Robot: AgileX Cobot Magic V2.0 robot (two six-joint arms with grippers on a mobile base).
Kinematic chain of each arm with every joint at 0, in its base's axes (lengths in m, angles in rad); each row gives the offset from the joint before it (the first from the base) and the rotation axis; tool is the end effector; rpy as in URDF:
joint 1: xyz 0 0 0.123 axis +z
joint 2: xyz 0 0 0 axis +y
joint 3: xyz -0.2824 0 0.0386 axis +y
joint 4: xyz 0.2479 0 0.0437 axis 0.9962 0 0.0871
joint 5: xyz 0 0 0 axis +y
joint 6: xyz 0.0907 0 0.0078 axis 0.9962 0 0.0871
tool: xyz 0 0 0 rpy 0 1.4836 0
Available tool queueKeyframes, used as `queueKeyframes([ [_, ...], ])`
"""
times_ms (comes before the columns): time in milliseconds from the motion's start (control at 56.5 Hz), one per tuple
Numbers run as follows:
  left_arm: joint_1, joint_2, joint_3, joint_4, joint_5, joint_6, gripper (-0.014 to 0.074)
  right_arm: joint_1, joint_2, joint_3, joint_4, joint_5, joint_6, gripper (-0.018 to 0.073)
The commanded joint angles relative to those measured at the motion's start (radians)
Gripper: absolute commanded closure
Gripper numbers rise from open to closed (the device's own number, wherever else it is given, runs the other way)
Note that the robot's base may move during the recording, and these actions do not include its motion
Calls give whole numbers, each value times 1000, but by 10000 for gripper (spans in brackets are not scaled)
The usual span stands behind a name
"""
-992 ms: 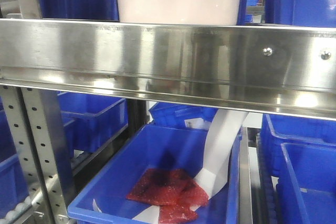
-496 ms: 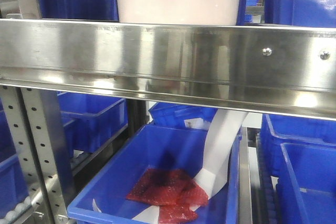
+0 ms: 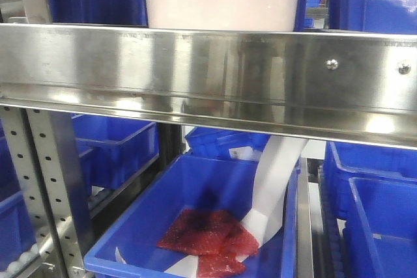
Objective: Grab white bin and place on right shelf
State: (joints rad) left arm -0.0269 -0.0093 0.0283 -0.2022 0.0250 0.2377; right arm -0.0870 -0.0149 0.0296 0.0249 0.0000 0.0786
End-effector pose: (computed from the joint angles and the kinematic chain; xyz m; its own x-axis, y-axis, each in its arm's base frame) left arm 0.0569 -0.0020 0.2018 0.0448 0.0344 -0.9984 0.0303 0.9989 0.0357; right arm 0.0562 -0.0049 0.2039 0.0807 0.0967 -0.9920 0.0790 0.9915 0.1030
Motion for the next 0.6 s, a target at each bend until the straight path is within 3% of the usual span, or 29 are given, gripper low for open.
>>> queueKeyframes([
  [0, 1, 9, 15, -8, -89, -6, 716, -5, -15, -16, 22, -89, -25, 486],
  [584, 1, 9, 15, -8, -89, -6, 716, -5, -15, -16, 22, -89, -25, 486],
])
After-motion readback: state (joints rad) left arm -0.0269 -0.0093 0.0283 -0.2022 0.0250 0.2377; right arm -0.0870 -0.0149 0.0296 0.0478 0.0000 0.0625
